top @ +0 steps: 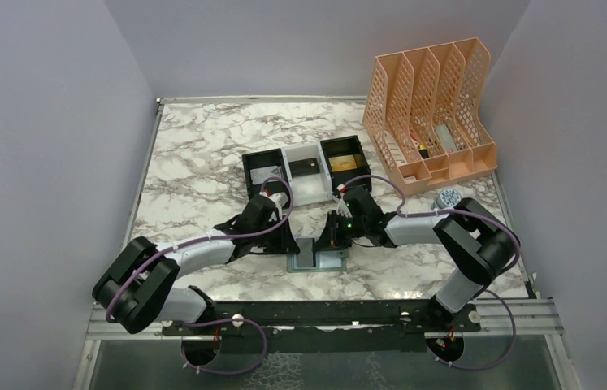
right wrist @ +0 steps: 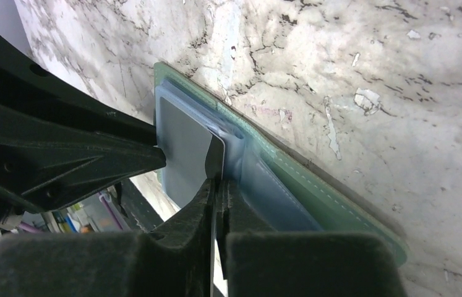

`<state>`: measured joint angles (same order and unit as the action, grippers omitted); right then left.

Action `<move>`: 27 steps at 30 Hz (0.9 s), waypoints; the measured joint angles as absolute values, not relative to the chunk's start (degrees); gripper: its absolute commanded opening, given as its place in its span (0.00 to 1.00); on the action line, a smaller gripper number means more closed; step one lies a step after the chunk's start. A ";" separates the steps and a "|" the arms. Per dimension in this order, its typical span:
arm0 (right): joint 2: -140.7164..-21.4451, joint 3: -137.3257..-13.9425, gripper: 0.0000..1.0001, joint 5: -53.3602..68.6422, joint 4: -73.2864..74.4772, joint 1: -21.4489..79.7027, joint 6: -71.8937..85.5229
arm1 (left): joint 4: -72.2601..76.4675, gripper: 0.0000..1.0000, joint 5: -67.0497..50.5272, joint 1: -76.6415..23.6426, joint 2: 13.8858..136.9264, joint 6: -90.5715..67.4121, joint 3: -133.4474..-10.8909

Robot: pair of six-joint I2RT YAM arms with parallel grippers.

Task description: Take the credit cards out of the card holder

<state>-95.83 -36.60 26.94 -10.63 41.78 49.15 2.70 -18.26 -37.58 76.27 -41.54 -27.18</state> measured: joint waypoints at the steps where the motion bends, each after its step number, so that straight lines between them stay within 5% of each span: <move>1: -95.66 -36.60 0.01 26.76 -10.44 41.85 48.93 | 2.39 0.25 -18.11 -37.78 75.85 -41.67 -27.05; 15: -90.24 -37.26 0.01 22.72 -4.03 42.30 43.99 | 0.19 0.25 -16.80 -38.39 73.87 -42.09 -26.33; 27: -90.63 -37.41 0.02 22.59 -2.85 42.26 42.72 | -3.68 0.43 -15.94 -38.39 66.85 -42.17 -26.89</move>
